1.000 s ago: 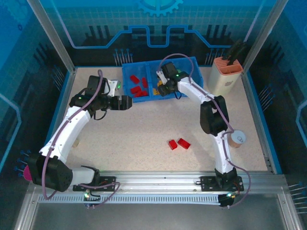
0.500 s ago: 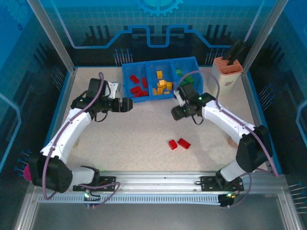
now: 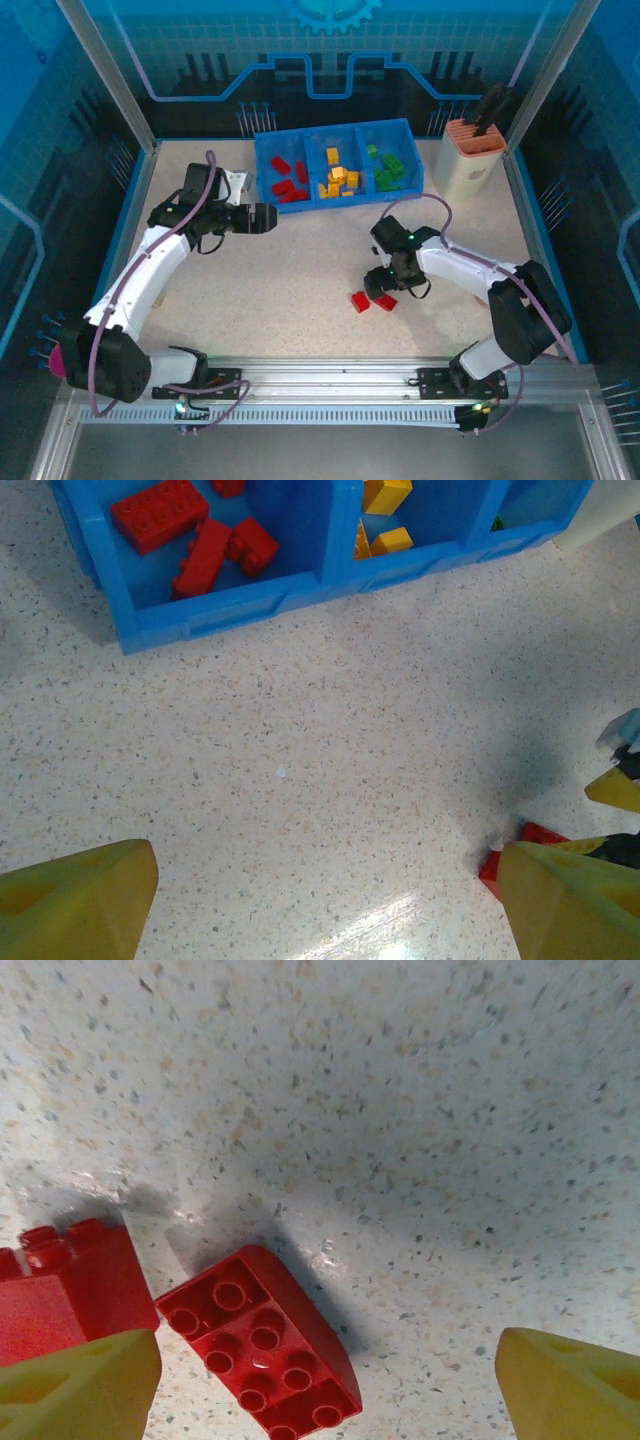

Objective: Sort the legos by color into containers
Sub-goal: Pick up the lego from the bottom-center of the table.

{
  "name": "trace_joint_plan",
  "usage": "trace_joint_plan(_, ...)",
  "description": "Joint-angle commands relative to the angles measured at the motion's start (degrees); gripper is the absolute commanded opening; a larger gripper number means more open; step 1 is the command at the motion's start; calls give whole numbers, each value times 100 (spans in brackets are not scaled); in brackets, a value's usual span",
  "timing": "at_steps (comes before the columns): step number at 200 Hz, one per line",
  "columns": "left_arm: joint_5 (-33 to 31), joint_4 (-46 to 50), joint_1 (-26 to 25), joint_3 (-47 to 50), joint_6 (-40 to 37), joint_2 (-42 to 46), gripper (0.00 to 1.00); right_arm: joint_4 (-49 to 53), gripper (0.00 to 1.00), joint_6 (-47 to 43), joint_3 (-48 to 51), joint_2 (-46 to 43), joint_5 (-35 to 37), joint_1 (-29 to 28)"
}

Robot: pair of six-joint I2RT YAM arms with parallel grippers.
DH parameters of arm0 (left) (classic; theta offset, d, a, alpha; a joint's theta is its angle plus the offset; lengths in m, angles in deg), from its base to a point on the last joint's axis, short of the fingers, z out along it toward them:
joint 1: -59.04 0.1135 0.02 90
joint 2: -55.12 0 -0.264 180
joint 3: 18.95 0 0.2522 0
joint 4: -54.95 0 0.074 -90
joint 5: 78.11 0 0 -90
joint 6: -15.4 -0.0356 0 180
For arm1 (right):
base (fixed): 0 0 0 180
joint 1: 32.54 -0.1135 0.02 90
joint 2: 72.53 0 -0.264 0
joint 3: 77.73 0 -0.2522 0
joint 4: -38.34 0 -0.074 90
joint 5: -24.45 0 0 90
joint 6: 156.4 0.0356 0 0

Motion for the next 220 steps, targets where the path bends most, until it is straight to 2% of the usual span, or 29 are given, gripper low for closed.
trace_joint_plan(1,154,-81,40,56,59,138,89,-98,88,92,107,124,-190,-175)
trace_joint_plan(32,198,-115,40,67,72,94,90,-107,87,118,151,283,9,-326)
trace_joint_plan(52,187,-115,40,76,67,94,90,-160,83,134,176,396,45,-376)
trace_joint_plan(115,185,-119,40,74,67,67,90,-123,59,219,148,828,90,-486)
trace_joint_plan(148,173,-120,40,74,59,63,90,7,42,297,77,901,45,-556)
trace_joint_plan(182,154,-141,40,104,30,196,90,214,35,358,-32,712,129,-602)
trace_joint_plan(199,87,-80,39,93,8,200,90,370,33,210,-339,583,194,-597)
trace_joint_plan(220,33,-42,39,43,-45,138,90,716,31,-189,-1208,610,526,-563)
